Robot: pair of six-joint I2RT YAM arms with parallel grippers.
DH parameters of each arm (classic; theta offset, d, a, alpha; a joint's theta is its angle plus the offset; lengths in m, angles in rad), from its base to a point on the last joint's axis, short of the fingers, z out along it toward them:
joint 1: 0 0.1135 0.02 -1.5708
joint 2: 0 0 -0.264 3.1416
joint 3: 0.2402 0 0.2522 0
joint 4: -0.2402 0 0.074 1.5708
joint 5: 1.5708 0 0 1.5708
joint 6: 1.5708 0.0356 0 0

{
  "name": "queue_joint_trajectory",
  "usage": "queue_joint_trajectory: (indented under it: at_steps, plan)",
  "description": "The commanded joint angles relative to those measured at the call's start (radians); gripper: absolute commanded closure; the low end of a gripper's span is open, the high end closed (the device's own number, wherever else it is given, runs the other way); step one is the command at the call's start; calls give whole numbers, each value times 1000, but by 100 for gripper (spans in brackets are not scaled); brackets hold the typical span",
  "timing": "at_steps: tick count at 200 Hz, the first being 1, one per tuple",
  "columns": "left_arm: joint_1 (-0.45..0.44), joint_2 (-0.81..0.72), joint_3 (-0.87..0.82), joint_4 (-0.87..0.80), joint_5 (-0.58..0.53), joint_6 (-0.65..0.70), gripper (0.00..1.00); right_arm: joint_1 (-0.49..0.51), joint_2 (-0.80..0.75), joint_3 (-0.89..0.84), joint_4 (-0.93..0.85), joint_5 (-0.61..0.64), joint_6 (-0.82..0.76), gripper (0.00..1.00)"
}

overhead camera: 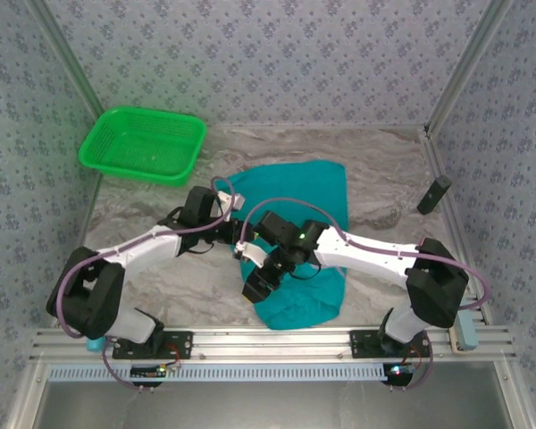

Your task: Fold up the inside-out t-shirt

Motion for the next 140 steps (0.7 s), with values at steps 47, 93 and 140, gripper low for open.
queue_joint_trajectory:
  at_steps: [47, 93, 140]
  plan:
    - [-70, -121, -21, -117, 25, 33, 52, -63, -74, 128, -181, 188, -31, 45]
    - [-87, -160, -21, -179, -31, 62, 50, -221, -206, -133, 67, 388, 108, 53]
    - [-185, -124, 41, -265, -235, 208, 43, -266, -192, -239, 171, 468, 200, 48]
